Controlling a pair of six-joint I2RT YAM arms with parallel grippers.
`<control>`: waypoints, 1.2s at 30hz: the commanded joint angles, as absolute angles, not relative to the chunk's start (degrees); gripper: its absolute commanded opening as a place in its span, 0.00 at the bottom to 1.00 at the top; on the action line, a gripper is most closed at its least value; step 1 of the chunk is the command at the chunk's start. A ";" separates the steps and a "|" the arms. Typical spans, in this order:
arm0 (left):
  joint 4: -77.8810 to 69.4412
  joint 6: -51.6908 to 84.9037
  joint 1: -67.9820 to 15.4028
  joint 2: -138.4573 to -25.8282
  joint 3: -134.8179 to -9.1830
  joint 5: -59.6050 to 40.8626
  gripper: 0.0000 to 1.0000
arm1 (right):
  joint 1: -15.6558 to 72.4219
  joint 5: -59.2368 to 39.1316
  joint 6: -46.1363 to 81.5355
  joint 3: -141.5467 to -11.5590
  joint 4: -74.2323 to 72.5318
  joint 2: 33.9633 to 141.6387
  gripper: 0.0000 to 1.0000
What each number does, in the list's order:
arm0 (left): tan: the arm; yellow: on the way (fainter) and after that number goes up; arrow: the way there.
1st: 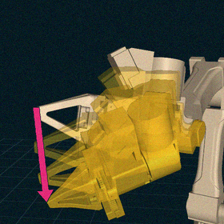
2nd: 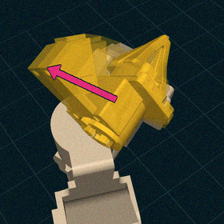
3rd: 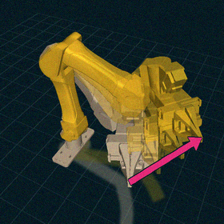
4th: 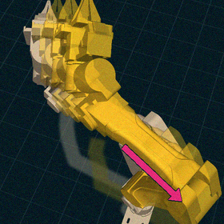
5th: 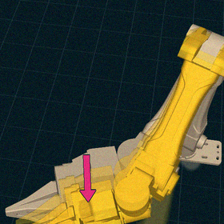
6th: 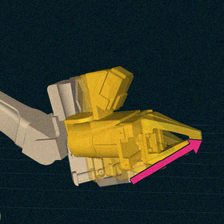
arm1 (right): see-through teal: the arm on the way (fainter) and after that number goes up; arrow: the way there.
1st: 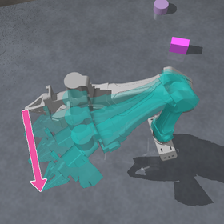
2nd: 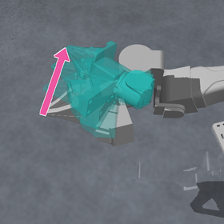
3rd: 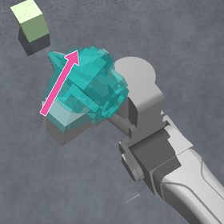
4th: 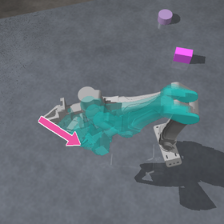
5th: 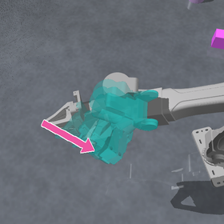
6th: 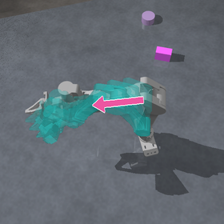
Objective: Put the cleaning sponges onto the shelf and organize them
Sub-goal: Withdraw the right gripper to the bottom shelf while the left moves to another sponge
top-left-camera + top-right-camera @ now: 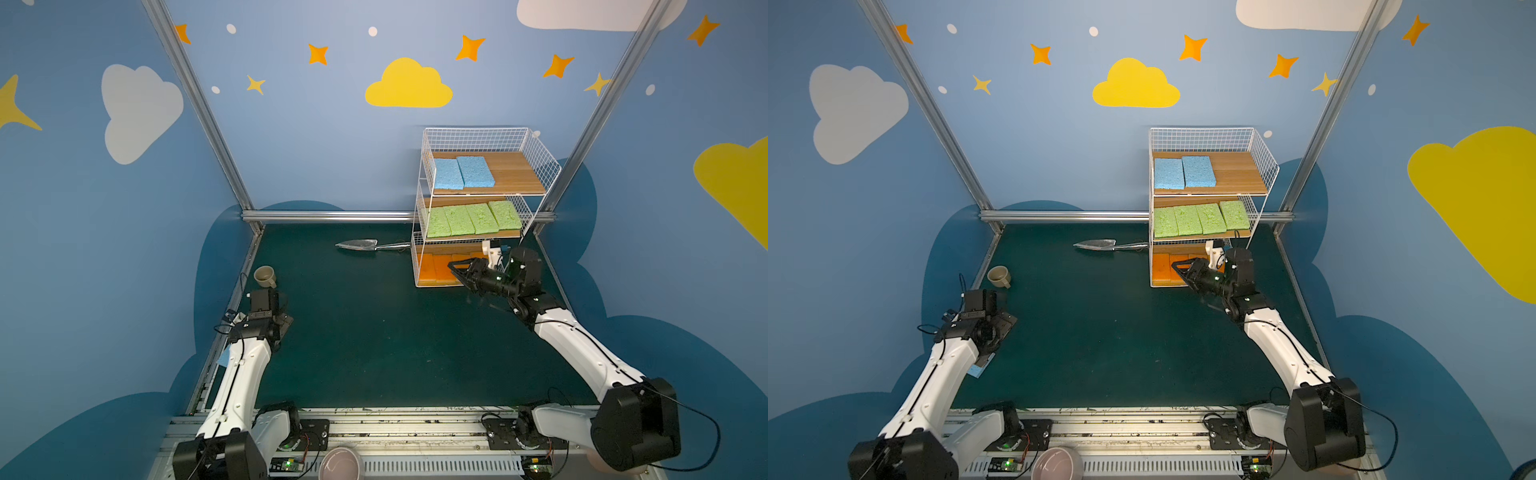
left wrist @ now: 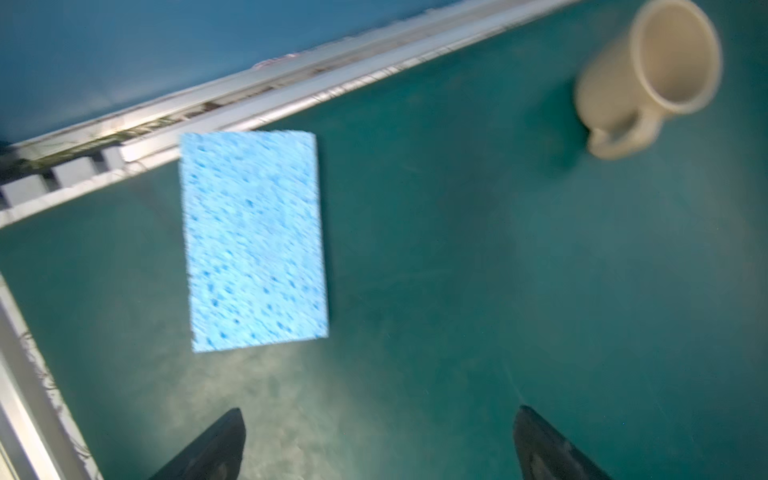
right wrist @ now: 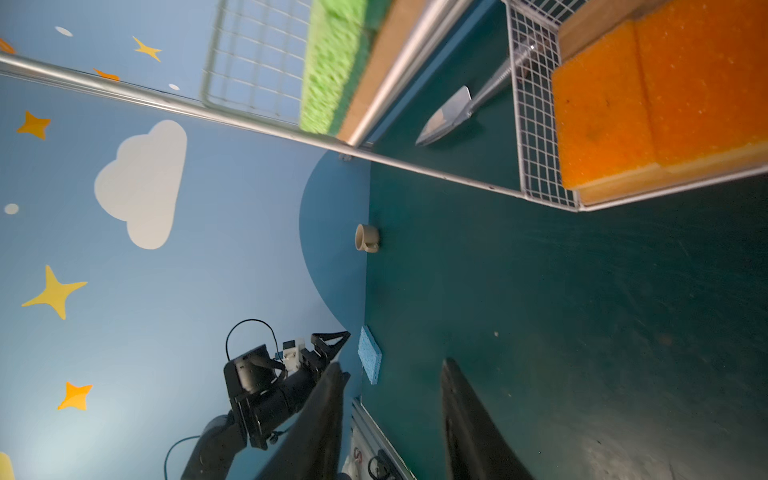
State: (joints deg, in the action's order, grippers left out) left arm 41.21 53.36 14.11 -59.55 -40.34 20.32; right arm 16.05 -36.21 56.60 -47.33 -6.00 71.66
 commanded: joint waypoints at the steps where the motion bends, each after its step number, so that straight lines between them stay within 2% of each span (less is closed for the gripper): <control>1: 39.96 51.06 17.19 -58.98 -39.72 19.34 1.00 | 16.53 -38.55 52.08 -46.49 -6.80 73.05 0.43; 5: 38.82 52.24 17.61 -55.96 -37.35 24.74 1.00 | 16.94 -41.40 51.16 -46.07 -6.93 76.28 0.47; 10: 36.44 52.47 19.35 -55.83 -35.42 24.62 1.00 | 17.75 -41.73 52.63 -45.07 -10.22 79.13 0.48; 17: 34.33 50.81 24.22 -62.57 -36.32 18.35 1.00 | 18.50 -41.65 53.17 -44.82 -11.34 80.91 0.48; 24: 28.10 49.93 24.69 -68.07 -34.08 13.24 1.00 | 18.54 -42.61 53.18 -44.91 -11.26 81.15 0.47; 36: 18.09 45.55 26.43 -79.55 -33.92 -1.66 0.99 | 19.03 -42.19 54.27 -43.95 -11.84 77.43 0.48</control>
State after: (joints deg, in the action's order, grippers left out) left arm 23.77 47.55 26.30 -75.83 -34.94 6.61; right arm 18.61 -42.26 54.65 -44.56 -11.62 80.16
